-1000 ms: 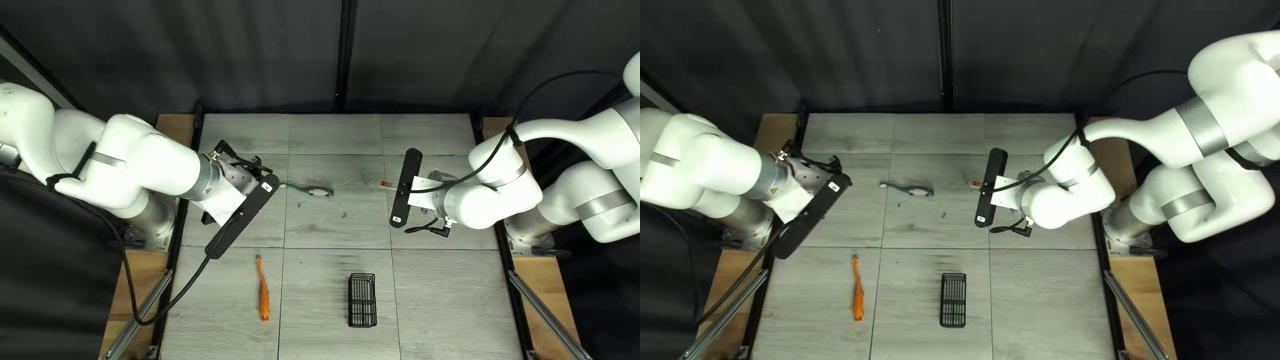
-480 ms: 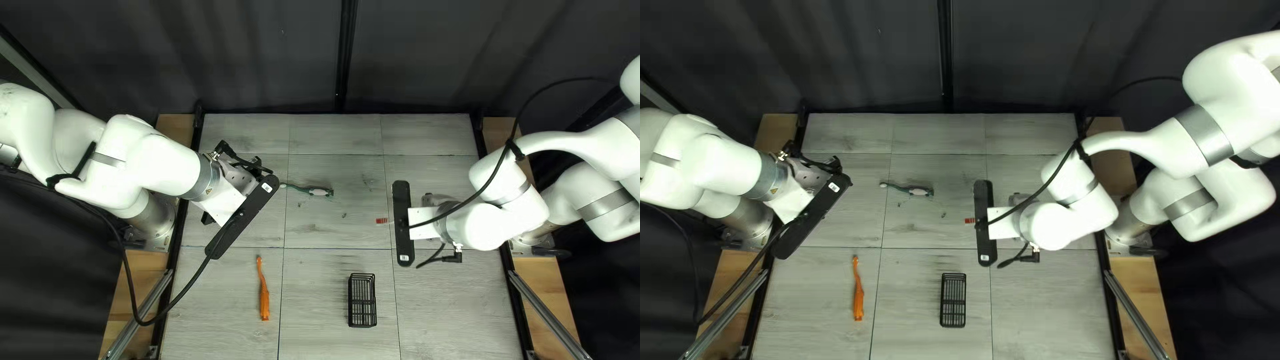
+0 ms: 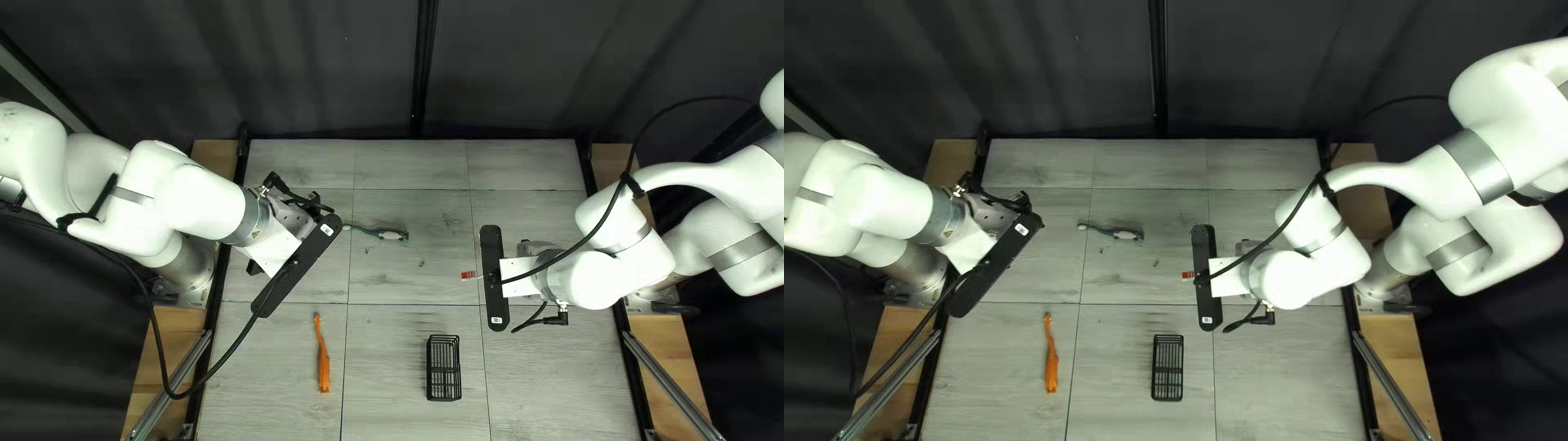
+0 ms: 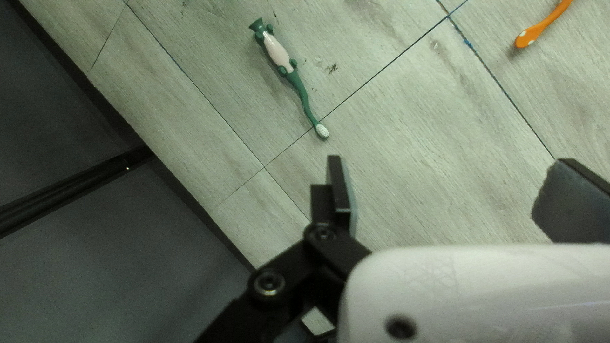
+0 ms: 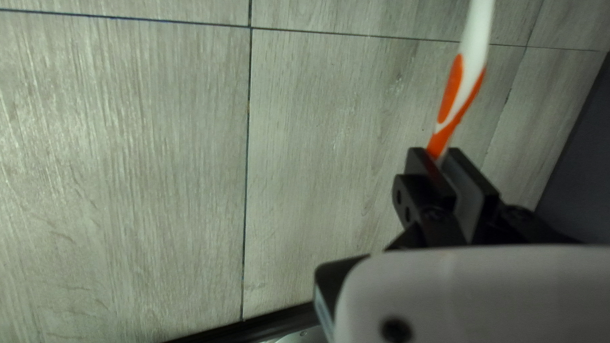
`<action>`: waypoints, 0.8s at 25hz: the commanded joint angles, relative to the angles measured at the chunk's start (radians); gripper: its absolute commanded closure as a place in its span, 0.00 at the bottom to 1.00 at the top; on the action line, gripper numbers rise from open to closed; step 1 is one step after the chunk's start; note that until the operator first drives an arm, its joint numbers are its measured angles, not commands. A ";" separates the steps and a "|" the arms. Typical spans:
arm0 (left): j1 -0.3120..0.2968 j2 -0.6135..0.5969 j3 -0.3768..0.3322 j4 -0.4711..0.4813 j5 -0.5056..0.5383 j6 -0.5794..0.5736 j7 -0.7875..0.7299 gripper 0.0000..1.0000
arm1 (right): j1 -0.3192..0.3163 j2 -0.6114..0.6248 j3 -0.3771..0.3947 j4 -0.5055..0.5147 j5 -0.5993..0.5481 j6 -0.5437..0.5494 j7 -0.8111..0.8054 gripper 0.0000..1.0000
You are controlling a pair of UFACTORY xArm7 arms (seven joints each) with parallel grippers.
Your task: Pick up toothbrushes and insert them into a toothbrush holder
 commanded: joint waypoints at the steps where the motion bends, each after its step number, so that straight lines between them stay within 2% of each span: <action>1: 0.000 0.000 0.000 0.000 0.000 0.000 0.000 0.00 | -0.002 -0.007 0.005 -0.002 -0.017 0.005 0.003 1.00; 3: 0.000 0.000 0.000 0.000 0.000 0.000 0.000 0.00 | -0.009 -0.041 -0.012 0.002 -0.005 0.000 -0.021 1.00; 7: 0.000 0.000 0.000 0.000 0.000 0.000 0.000 0.00 | -0.003 -0.169 -0.096 -0.044 0.088 -0.073 -0.133 1.00; 10: 0.000 0.000 0.000 0.000 0.000 0.000 0.000 0.00 | 0.006 -0.215 -0.151 -0.055 0.150 -0.092 -0.199 1.00; 15: 0.000 0.000 0.000 0.000 0.000 0.000 0.000 0.00 | 0.016 -0.211 -0.233 -0.048 0.216 -0.119 -0.297 1.00; 20: 0.000 0.000 0.000 0.000 0.000 0.000 0.000 0.00 | 0.025 -0.182 -0.269 -0.040 0.243 -0.158 -0.336 1.00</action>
